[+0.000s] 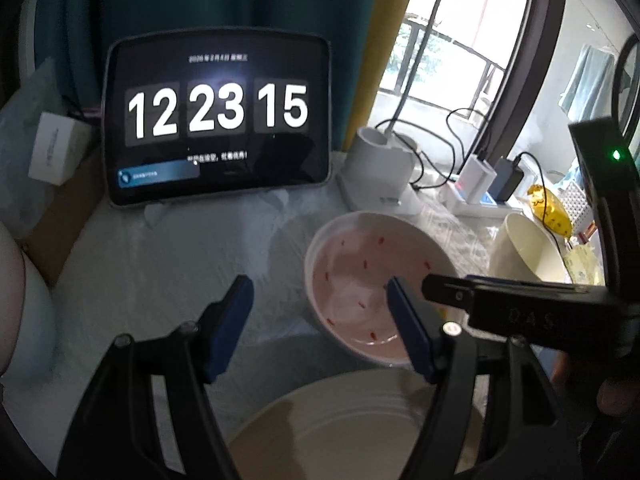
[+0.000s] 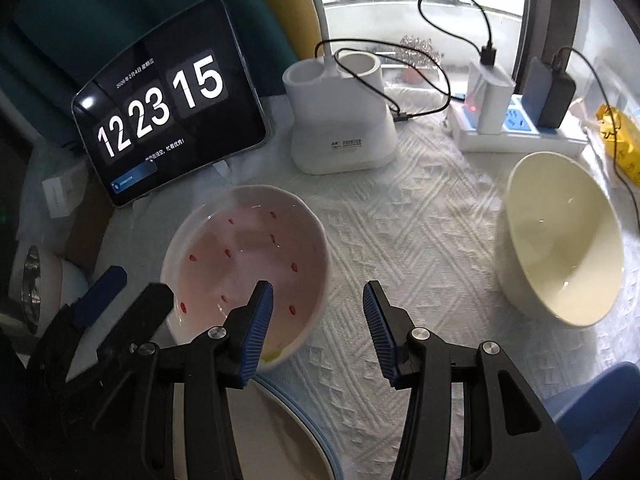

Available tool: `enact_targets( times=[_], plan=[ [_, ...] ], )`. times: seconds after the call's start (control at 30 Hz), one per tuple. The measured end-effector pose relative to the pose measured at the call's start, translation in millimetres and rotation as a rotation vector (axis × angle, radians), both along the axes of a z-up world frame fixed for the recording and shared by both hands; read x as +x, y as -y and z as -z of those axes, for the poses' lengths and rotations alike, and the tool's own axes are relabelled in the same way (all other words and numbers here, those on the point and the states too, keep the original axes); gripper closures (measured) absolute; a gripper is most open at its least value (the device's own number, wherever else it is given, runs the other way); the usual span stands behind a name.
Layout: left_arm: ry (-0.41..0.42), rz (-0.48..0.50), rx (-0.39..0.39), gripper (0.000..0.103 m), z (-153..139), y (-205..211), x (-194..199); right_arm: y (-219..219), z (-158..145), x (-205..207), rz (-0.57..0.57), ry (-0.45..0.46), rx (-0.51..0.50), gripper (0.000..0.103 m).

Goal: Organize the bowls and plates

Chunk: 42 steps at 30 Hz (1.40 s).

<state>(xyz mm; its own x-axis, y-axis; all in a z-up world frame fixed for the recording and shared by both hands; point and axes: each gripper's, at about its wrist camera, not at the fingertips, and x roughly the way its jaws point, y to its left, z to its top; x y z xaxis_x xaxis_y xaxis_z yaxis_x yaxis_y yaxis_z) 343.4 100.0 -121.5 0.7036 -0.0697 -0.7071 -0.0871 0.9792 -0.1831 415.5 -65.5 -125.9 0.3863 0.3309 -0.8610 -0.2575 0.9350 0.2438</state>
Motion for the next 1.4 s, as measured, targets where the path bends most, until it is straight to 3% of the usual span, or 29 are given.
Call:
enact_targets(
  times=[0.1, 0.33, 0.47, 0.63, 0.9, 1.07, 1.4],
  plan=[
    [-0.040, 0.006, -0.024, 0.044, 7.1, -1.2, 4.9, -2.1, 5.5, 4.2, 0.011, -0.013, -0.003, 0.059],
    [-0.073, 0.024, -0.029, 0.061, 15.3, 4.6, 9.6, -7.7, 20.3, 9.9, 0.007, -0.037, -0.024, 0.081],
    [-0.077, 0.033, -0.025, 0.066, 18.3, 8.3, 12.0, -13.0, 25.3, 10.7, -0.002, -0.040, -0.020, 0.087],
    [-0.049, 0.033, 0.008, 0.071, 17.7, 11.8, 11.8, -13.4, 26.3, 12.2, -0.001, -0.034, -0.016, 0.087],
    [-0.035, 0.031, 0.028, 0.071, 17.8, 13.4, 12.0, -12.9, 26.0, 7.8, -0.004, -0.014, -0.015, 0.086],
    [0.015, 0.034, 0.076, 0.071, 10.9, 18.9, 5.8, -10.8, 18.2, 3.2, -0.001, 0.014, -0.011, 0.086],
    [0.073, 0.061, 0.055, 0.071, -6.2, 22.6, -6.5, 2.1, -3.1, -4.3, 0.002, 0.051, 0.007, 0.086]
  ],
)
